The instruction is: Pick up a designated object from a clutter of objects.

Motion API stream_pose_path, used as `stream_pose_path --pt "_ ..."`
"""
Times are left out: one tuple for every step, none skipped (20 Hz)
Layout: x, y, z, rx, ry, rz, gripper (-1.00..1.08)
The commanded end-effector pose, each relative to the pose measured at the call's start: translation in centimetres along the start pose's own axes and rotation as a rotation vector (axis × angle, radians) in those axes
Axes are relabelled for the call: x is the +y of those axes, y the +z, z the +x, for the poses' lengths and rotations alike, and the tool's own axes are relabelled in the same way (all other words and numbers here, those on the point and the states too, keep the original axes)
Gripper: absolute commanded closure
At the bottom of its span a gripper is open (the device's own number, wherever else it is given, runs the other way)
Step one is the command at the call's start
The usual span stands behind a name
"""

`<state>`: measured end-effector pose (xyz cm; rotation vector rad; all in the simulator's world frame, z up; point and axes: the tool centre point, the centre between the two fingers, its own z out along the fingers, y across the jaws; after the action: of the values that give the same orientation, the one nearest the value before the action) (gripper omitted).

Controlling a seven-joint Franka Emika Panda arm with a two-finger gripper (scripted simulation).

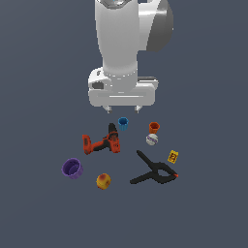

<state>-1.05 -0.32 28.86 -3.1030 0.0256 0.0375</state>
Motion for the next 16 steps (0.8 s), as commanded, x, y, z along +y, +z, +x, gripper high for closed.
stream_pose_path --pt "0.1 1.0 -0.3 0.0 -0.009 -0.002 -0.92" --pt "0.1 1.5 -0.4 0.001 -0.014 -0.003 -0.92" --pt "0.1 2.0 -0.6 0.001 -0.02 -0.004 -0.92" --pt "0.2 2.6 -0.8 0.002 -0.025 -0.005 -0.92" --pt "0.2 3.2 -1.0 0.003 -0.031 -0.007 -0.92" --pt "0.3 3.9 -1.2 0.003 -0.038 -0.008 -0.92" --pt "0.3 4.6 -1.5 0.004 -0.045 -0.01 -0.92" --pt "0.3 5.3 -1.8 0.005 -0.053 -0.011 -0.92" --pt "0.4 6.1 -2.1 0.005 -0.061 -0.013 -0.92" --pt "0.4 6.9 -2.5 0.006 -0.07 -0.014 -0.92" --pt "0.5 7.7 -2.9 0.007 -0.079 -0.016 -0.92" --pt "0.5 8.5 -3.3 0.008 -0.089 -0.018 -0.92" --pt "0.6 9.3 -3.7 0.008 -0.098 -0.02 -0.92" --pt "0.6 10.1 -4.2 0.009 -0.108 -0.021 -0.92" --pt "0.7 10.9 -4.7 0.01 -0.117 -0.023 -0.92" --pt "0.7 11.6 -5.2 0.011 -0.127 -0.024 -0.92"
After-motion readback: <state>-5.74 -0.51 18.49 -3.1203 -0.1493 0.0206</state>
